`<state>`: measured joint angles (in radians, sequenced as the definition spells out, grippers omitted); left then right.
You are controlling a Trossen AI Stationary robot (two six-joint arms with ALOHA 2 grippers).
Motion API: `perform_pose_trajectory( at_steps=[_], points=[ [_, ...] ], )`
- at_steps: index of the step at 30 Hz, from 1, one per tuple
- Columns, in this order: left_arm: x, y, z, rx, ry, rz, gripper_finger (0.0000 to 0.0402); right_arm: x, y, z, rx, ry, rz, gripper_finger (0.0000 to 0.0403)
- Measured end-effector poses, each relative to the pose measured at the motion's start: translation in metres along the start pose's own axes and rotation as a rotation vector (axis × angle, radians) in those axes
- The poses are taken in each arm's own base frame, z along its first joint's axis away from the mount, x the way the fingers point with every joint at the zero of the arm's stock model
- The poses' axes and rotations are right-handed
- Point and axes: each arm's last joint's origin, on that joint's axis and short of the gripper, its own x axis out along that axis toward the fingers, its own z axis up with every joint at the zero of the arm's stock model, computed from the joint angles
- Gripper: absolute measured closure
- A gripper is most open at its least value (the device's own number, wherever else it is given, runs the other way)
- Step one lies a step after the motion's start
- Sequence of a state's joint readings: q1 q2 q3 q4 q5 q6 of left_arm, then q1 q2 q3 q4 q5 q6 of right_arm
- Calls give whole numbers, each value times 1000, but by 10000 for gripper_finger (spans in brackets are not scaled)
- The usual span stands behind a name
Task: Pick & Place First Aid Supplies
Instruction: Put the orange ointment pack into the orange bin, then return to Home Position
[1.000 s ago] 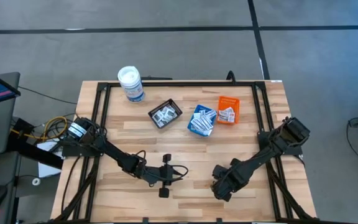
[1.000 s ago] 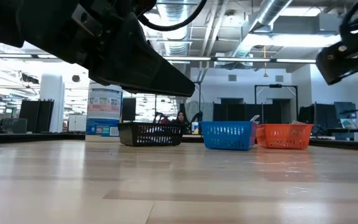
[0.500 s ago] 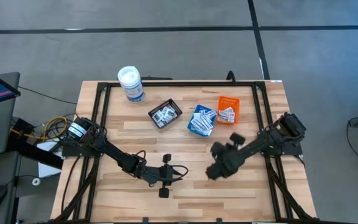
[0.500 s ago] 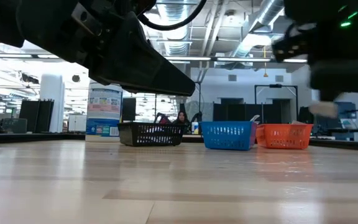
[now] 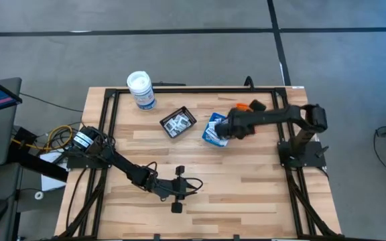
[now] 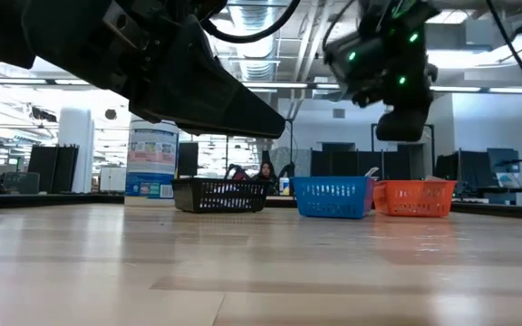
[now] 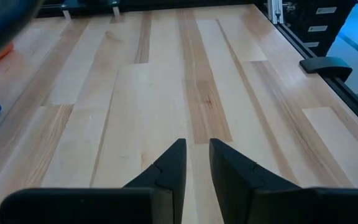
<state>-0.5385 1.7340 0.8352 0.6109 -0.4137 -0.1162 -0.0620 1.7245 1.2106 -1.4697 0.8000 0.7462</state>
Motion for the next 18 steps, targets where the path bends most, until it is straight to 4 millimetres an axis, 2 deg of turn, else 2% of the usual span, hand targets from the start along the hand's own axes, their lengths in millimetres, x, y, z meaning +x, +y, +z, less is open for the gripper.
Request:
perform_pose_trajectory(
  at_steps=[5, 9, 15, 18],
  points=[
    [0, 0, 0, 0, 0, 0, 330, 36, -20, 18, 0, 158, 80, 359],
    [0, 0, 0, -1, -2, -1, 330, 54, -28, 26, -25, 225, 201, 330],
    [0, -1, 0, 0, -2, -3, 330, 55, -25, 30, 13, 205, 252, 291],
    [-1, -2, 0, 5, -2, -6, 330, 48, -21, 27, -47, 200, 249, 282]
  ],
)
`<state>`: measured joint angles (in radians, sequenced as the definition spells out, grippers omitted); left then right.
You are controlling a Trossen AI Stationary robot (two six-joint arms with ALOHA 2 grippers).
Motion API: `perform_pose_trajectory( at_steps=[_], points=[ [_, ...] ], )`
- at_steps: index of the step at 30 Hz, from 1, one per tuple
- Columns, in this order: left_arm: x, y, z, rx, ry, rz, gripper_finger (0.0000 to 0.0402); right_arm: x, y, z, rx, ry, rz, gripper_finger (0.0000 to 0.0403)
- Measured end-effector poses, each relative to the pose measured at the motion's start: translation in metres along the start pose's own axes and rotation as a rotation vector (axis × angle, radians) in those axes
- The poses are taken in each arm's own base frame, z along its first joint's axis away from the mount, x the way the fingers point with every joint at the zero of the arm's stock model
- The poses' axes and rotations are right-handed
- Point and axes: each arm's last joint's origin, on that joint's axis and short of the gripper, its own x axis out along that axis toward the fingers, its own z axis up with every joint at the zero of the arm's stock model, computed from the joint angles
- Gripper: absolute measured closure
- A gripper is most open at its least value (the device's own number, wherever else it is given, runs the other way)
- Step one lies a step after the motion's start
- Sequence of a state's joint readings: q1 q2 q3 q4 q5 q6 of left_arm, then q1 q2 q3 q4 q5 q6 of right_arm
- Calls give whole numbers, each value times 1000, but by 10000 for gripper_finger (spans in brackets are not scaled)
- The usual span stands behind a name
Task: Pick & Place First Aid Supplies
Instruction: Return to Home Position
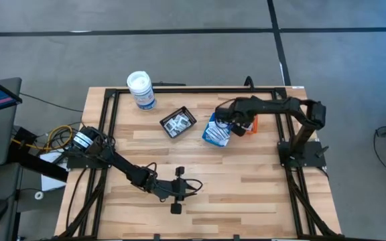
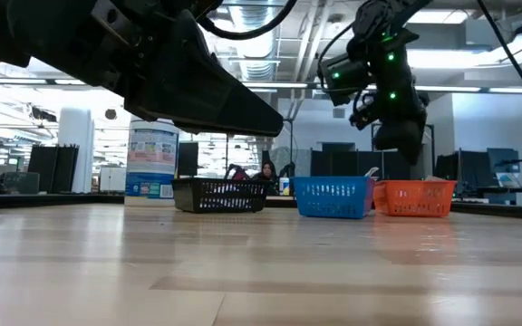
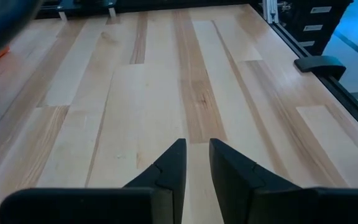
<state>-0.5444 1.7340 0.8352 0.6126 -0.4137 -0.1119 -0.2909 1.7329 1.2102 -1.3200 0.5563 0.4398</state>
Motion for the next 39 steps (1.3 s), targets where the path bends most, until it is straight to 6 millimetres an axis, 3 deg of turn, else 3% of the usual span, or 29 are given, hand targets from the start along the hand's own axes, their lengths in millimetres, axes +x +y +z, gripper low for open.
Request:
perform_pose_trajectory(
  at_steps=[3, 8, 16, 22, 25, 29, 35, 39],
  points=[
    [-3, 2, 4, 14, 1, 15, 330, -10, 8, -11, -79, -10, -51, 280],
    [-31, 13, 37, 17, -27, 135, 330, -36, 13, -31, -145, -126, -97, 283],
    [-97, 40, 80, 29, -16, 215, 330, -85, -15, -71, -136, -433, 43, 284],
    [-147, 58, 90, 94, -31, 110, 330, -114, -34, -99, -87, -719, 187, 284],
    [-170, 69, 80, 77, -79, 99, 330, -117, -34, -111, -142, -866, 264, 284],
    [-187, 81, 43, 59, -117, 107, 330, -109, -29, -124, -248, -1037, 463, 285],
    [-191, 102, 2, -5, -414, 201, 330, -83, -19, -138, -328, -1308, 658, 285],
    [-190, 119, -14, -4, -449, 305, 330, -67, -24, -152, -338, -1437, 643, 285]
  ],
)
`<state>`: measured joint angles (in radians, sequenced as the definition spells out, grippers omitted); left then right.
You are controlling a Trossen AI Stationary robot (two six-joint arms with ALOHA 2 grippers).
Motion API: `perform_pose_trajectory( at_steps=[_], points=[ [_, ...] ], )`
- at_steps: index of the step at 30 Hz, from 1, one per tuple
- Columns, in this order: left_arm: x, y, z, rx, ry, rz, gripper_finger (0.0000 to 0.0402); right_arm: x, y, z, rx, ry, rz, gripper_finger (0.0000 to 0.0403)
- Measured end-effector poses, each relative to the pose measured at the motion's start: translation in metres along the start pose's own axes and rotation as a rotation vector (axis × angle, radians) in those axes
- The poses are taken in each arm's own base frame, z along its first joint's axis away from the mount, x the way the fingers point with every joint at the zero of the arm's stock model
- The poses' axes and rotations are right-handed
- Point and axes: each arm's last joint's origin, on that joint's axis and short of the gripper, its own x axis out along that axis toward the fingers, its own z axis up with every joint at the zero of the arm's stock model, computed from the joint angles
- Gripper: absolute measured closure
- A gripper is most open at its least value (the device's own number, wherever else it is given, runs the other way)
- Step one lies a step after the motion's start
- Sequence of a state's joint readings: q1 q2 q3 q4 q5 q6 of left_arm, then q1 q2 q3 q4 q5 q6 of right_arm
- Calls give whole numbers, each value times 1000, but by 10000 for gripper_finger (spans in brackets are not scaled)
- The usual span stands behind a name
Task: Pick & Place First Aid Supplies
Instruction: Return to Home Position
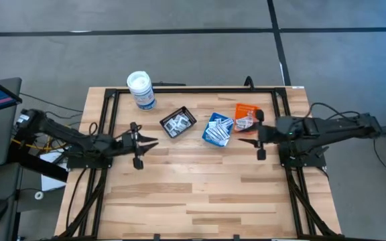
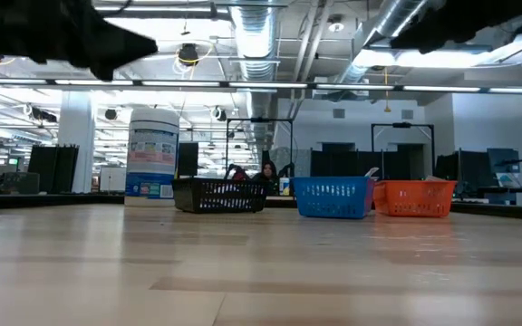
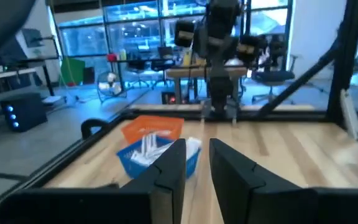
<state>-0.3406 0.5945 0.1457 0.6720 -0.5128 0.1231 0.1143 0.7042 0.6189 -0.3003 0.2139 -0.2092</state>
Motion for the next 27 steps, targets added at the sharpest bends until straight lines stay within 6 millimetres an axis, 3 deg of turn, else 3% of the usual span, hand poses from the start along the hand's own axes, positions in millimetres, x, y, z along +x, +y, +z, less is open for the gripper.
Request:
perform_pose_trajectory(
  at_steps=[6, 13, 18, 27],
  points=[
    [1, 18, -10, 36, -22, -90, 330, -25, -3, -22, 90, -143, -34, 285],
    [-9, 33, 5, 14, -136, -27, 330, -47, 0, -54, 129, -284, -58, 285],
    [-20, 35, 1, 15, -64, -26, 330, -63, 0, -71, 187, -425, -77, 285],
    [-39, 40, -4, 13, -97, -17, 330, -47, 6, -86, 201, -355, -86, 285]
  ],
)
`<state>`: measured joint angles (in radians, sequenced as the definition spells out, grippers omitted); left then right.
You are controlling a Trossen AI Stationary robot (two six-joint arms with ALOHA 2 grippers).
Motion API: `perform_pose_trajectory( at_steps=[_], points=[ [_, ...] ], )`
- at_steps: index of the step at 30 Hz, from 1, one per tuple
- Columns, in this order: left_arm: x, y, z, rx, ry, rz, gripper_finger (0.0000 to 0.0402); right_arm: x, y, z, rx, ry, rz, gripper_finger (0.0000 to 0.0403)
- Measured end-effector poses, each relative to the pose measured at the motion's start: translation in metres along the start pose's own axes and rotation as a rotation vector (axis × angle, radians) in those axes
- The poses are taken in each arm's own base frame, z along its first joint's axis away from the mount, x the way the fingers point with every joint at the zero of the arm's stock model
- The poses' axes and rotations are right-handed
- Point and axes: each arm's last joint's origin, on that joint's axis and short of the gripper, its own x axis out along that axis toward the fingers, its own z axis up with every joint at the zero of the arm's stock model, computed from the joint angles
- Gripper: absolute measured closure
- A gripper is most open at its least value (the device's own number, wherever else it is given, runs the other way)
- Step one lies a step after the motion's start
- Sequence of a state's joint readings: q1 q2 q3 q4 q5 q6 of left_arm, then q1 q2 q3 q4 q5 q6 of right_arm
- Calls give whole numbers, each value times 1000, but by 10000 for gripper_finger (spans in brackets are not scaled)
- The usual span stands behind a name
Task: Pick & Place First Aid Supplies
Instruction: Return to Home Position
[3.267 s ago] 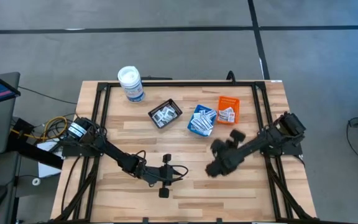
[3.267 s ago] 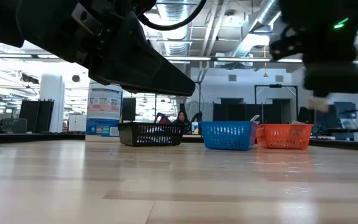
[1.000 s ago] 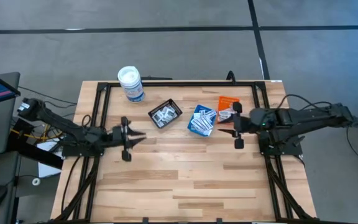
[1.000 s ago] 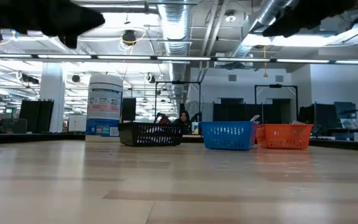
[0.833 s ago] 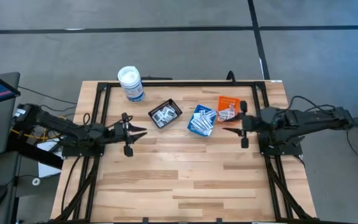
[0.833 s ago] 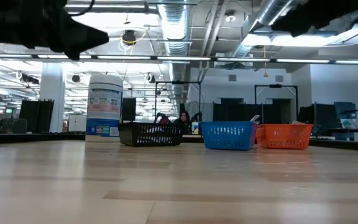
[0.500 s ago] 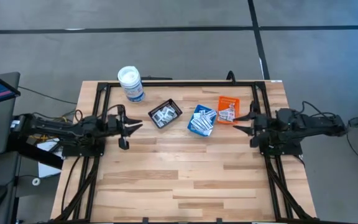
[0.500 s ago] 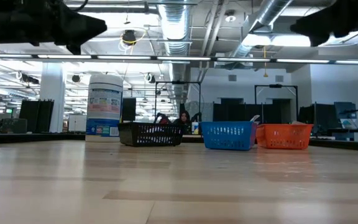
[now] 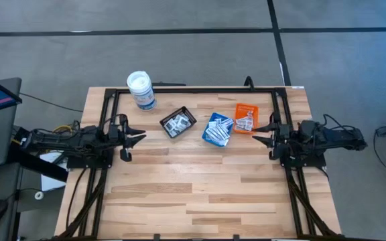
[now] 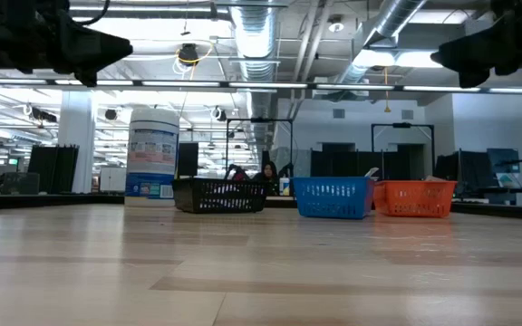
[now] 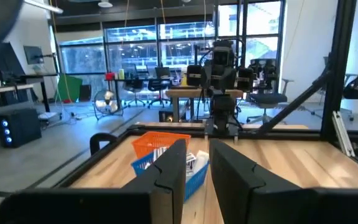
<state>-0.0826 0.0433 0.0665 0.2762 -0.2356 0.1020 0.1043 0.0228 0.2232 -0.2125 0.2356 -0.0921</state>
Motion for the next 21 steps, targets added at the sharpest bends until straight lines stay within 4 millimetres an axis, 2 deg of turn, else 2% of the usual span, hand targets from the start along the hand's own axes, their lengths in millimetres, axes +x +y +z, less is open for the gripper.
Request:
perform_pose_trajectory(
  at_steps=[3, 7, 14, 21],
  points=[
    [-4, 0, -9, 3, -8, 2, 330, 1, 1, -6, 32, -18, -2, 285],
    [-3, -1, -23, -17, 75, 6, 330, 6, 4, -19, 43, 10, 5, 285],
    [-3, -1, -23, -35, 74, 8, 330, 16, 9, -45, 77, -58, 7, 285],
    [-3, -1, -23, -38, 75, 8, 330, 16, 10, -45, 79, -60, 37, 285]
  ],
)
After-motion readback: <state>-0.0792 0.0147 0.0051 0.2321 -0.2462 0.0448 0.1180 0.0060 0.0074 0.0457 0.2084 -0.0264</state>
